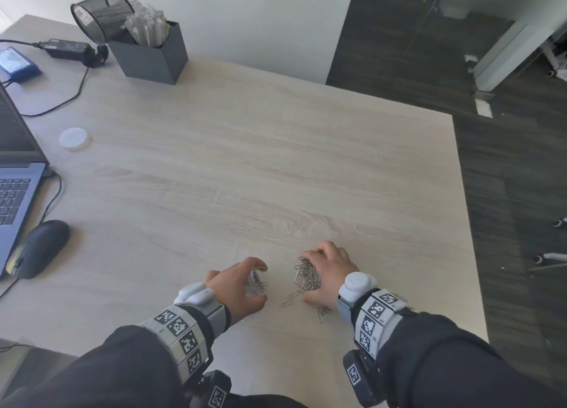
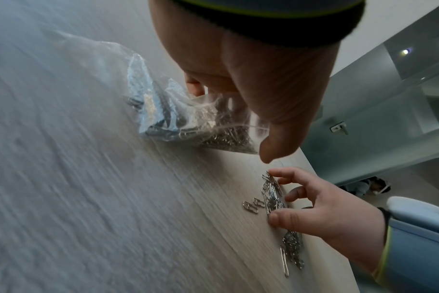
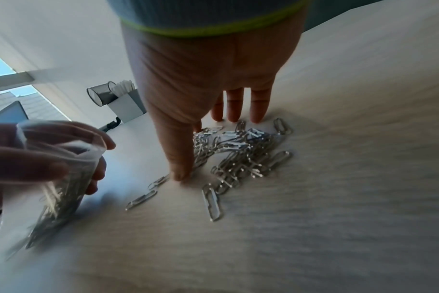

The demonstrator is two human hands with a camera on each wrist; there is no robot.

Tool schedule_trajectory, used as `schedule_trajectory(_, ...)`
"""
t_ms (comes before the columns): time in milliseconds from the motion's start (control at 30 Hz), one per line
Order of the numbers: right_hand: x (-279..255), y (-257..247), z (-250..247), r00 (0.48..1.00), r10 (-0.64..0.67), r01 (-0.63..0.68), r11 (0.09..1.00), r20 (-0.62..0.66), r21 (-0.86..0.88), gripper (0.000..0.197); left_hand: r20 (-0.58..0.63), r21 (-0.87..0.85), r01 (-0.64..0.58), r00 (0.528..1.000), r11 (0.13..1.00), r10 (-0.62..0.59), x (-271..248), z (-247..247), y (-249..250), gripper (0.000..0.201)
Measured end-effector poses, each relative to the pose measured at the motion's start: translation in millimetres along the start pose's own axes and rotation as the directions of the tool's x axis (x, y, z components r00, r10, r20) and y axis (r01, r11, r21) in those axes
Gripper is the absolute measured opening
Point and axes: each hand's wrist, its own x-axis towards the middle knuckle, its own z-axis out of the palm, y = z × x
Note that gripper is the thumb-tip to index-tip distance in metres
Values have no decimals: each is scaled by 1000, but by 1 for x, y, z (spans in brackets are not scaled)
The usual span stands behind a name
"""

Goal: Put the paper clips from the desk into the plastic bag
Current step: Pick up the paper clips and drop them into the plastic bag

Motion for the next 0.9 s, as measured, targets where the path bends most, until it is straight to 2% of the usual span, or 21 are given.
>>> schedule_trajectory(167, -4, 0, 10, 999, -32, 35, 996, -40, 77, 39, -23, 12, -49, 999, 999, 49, -1, -3, 8, 44)
schedule_trajectory(333, -7, 4, 10, 999, -19, 22, 992, -30, 125, 17, -16, 16, -51, 999, 999, 51, 1, -1, 8, 44)
schedule_trajectory(500, -6, 9, 3, 998, 58, -60, 986, 17, 155, 12, -18, 44, -69, 997, 997, 70, 1, -1, 10, 43)
schedule_trajectory(700, -14, 16, 0, 973, 231, -216, 902, 5, 374, 11, 6, 44, -48, 999, 998, 48, 9, 7, 7, 45)
schedule_trajectory(800, -20, 13, -4, 962, 273, -222, 833, -26, 507, 15, -2, 56, -46, 999, 997, 47, 13, 11, 7, 49)
schedule_trajectory(900, -21, 1, -7, 965, 260, -184, 784, -44, 593, 12, 3, 57, -67, 998, 996, 67, 14, 13, 12, 50)
